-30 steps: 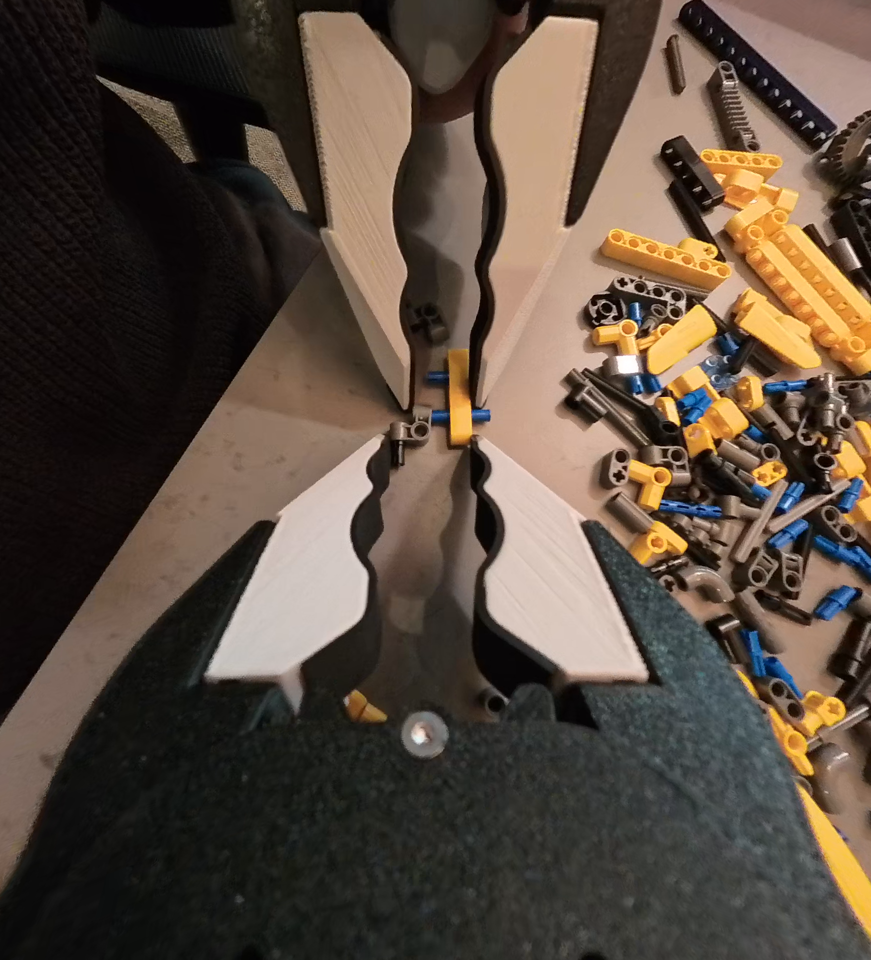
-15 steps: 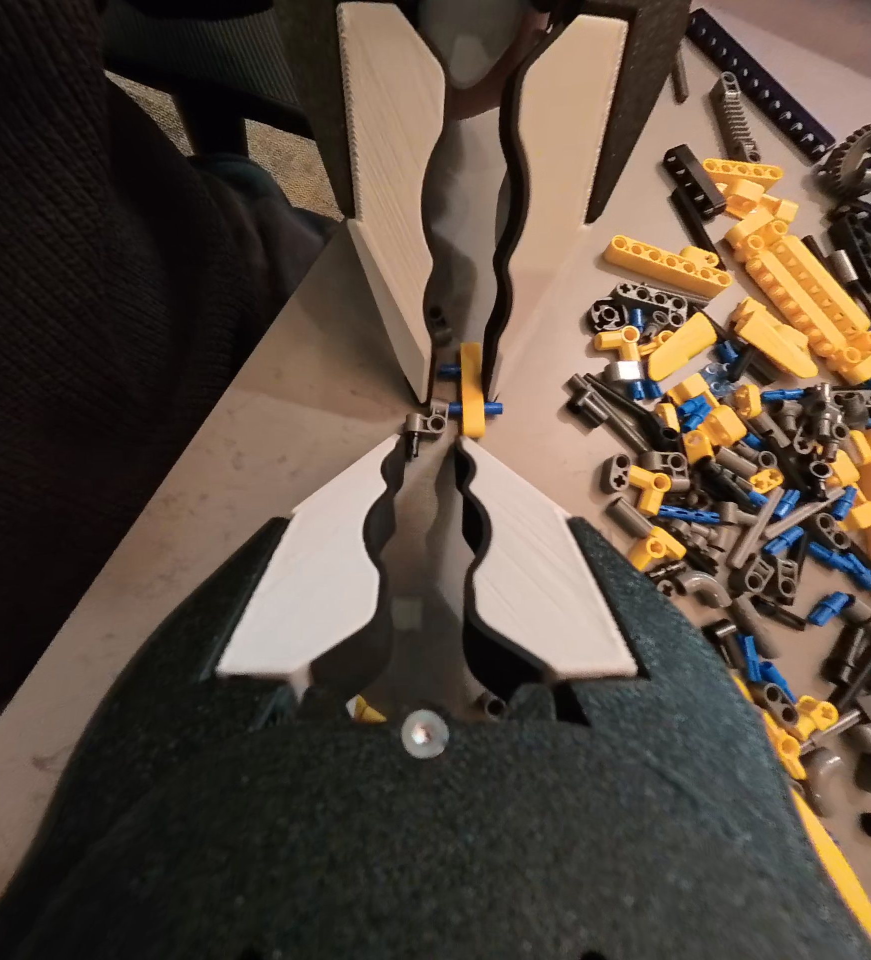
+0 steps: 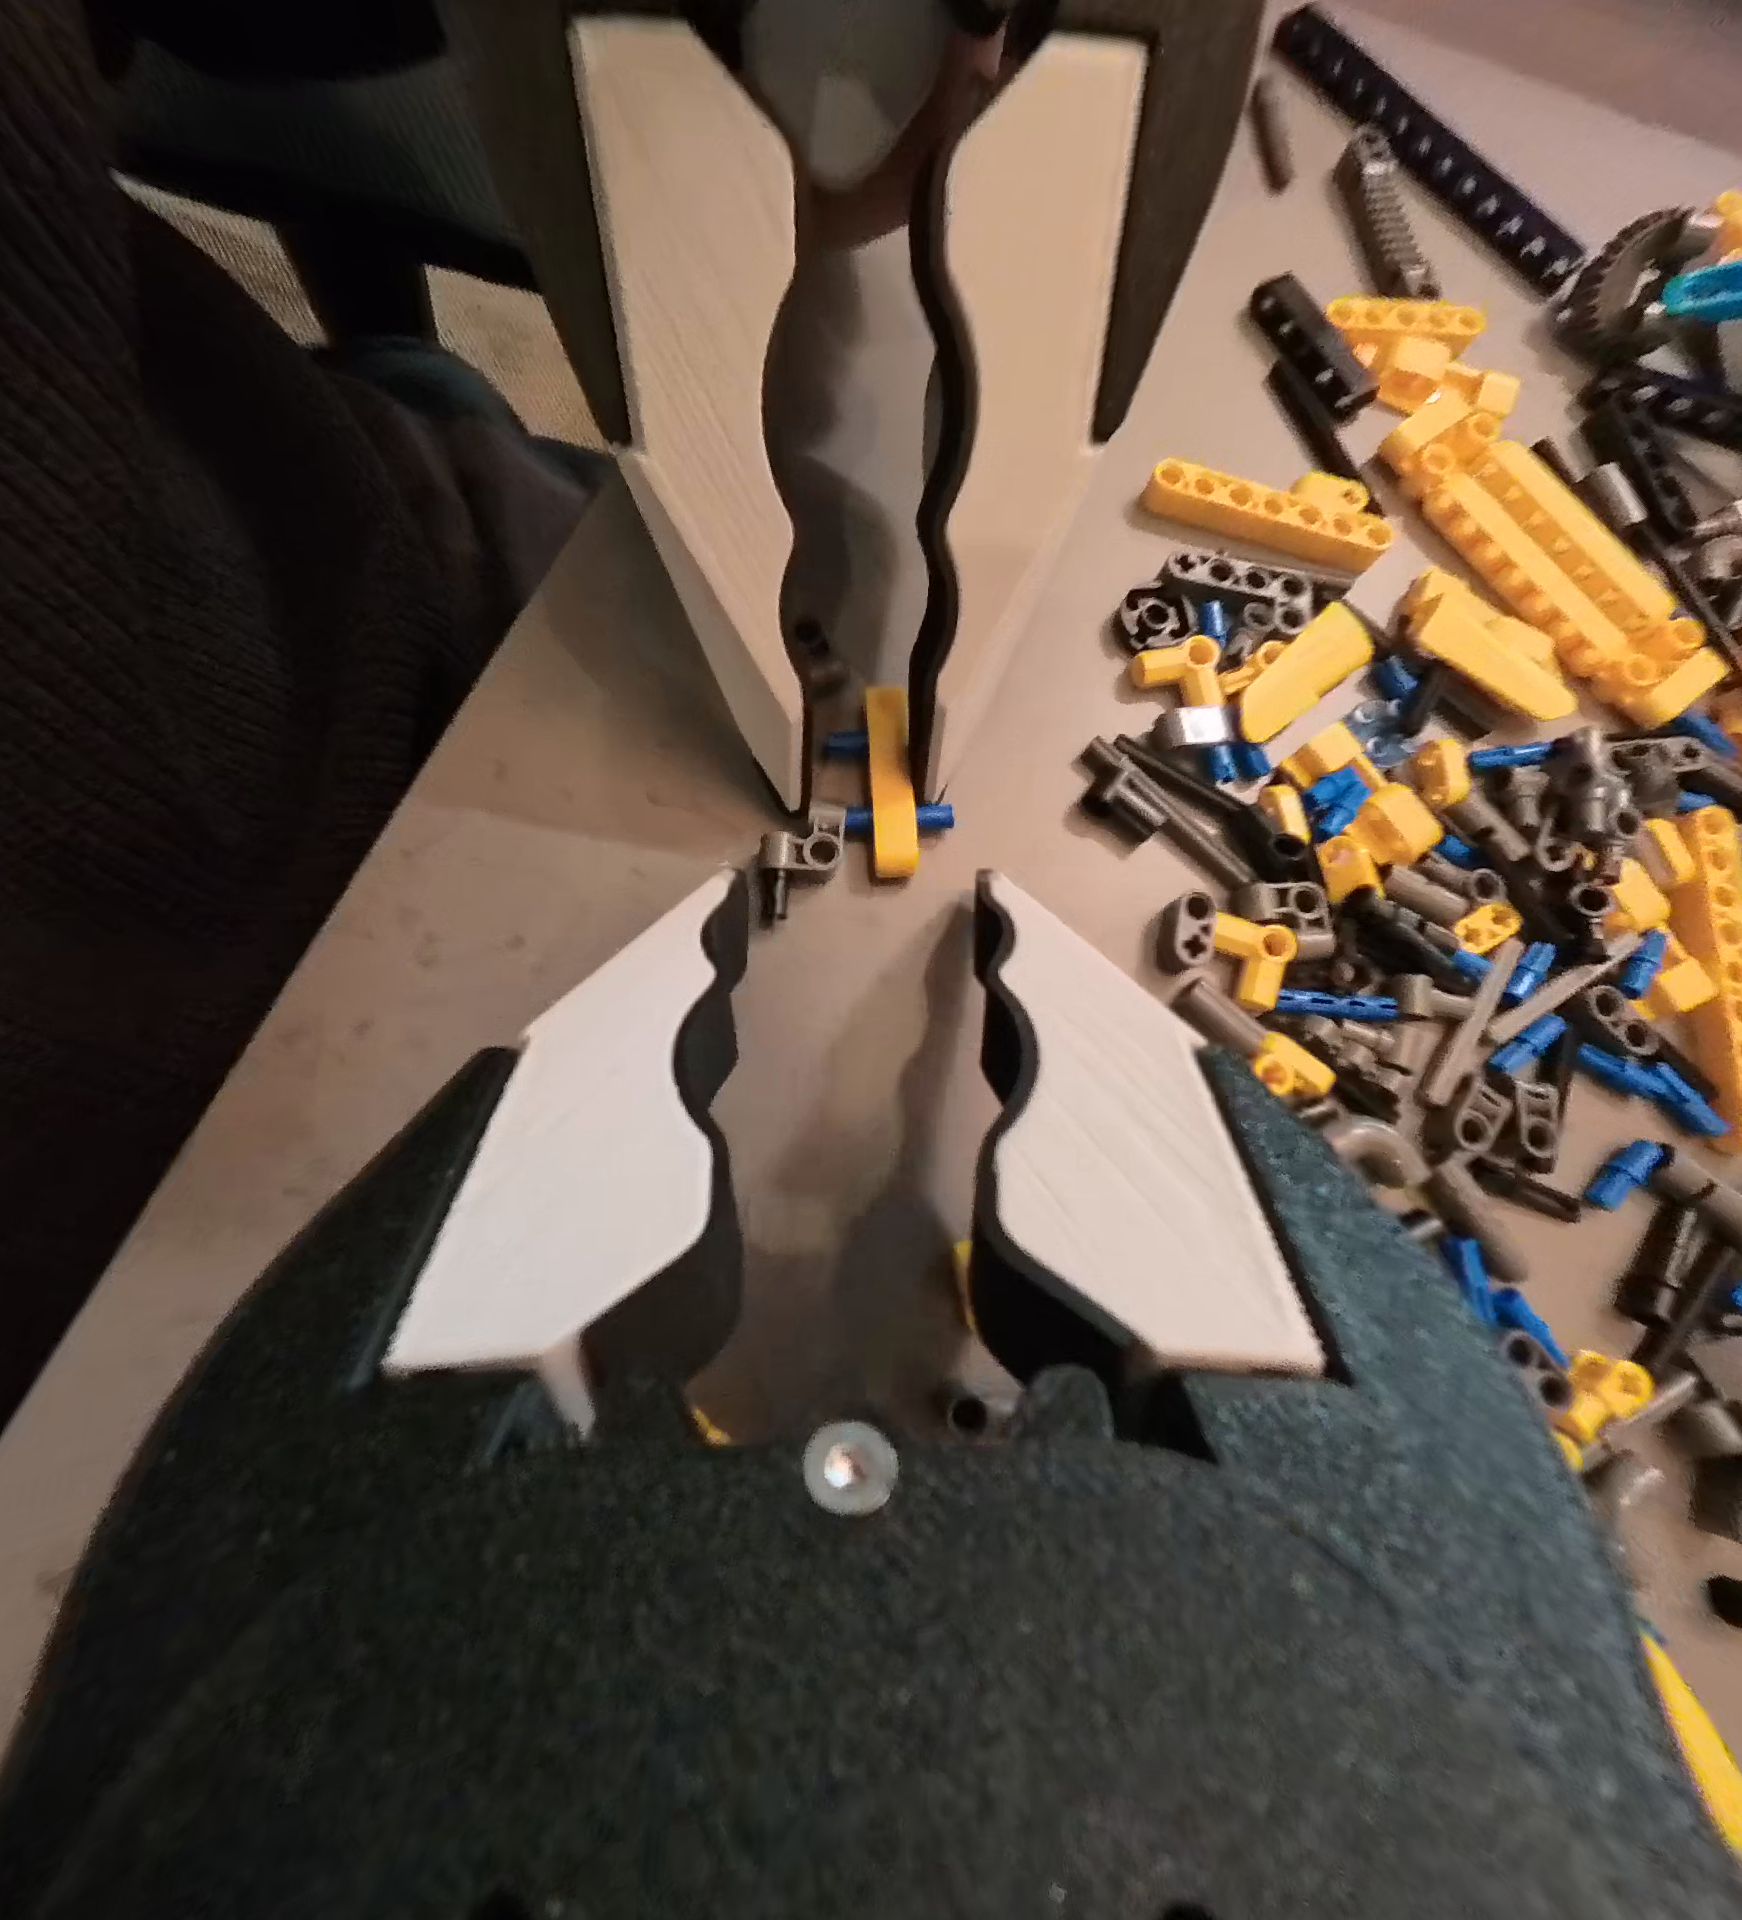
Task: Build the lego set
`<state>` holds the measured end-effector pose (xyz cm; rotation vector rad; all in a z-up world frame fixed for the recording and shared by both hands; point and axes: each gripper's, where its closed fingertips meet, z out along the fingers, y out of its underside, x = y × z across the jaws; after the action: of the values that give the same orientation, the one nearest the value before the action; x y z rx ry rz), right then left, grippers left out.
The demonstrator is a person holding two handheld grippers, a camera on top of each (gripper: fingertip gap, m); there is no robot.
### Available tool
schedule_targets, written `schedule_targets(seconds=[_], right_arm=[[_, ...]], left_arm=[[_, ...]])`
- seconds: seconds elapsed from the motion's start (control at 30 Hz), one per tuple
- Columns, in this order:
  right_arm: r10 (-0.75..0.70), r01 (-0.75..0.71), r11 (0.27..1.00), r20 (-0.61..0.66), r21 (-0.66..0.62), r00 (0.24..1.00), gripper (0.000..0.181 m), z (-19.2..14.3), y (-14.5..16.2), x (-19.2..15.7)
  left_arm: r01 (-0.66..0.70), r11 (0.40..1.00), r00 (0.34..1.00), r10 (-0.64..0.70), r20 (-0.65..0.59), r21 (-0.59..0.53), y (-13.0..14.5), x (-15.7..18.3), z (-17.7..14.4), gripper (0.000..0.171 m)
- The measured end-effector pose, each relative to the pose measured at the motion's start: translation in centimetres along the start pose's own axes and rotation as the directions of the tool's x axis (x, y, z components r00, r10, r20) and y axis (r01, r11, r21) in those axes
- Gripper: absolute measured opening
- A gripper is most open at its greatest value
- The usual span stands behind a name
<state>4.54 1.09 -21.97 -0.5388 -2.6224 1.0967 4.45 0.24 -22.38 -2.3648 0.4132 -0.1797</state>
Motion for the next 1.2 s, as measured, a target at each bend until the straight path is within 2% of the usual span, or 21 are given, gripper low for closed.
schedule_targets(seconds=[0.17,0.23,0.53,1.2], right_arm=[[0.006,-0.006,1.000,0.005,0.003,1.000,0.040,0.27,-0.14,0.05],[0.007,-0.007,1.000,0.033,0.000,0.999,0.031,0.37,-0.05,-0.34],[0.018,-0.017,1.000,0.078,-0.012,0.997,0.027,0.44,0.00,-0.50],[0.014,-0.013,1.000,0.068,-0.017,0.998,0.022,0.45,0.03,-0.51]], left_arm=[[0.004,1.000,1.000,-0.004,-0.003,0.002,0.00,0.00,-0.01,0.020],[0.005,1.000,1.000,-0.005,-0.006,0.001,0.00,0.00,0.00,0.020],[0.001,1.000,1.000,-0.001,-0.014,-0.002,0.02,0.05,-0.01,0.020],[-0.020,1.000,1.000,0.020,-0.012,0.007,0.01,0.04,-0.01,0.015]])
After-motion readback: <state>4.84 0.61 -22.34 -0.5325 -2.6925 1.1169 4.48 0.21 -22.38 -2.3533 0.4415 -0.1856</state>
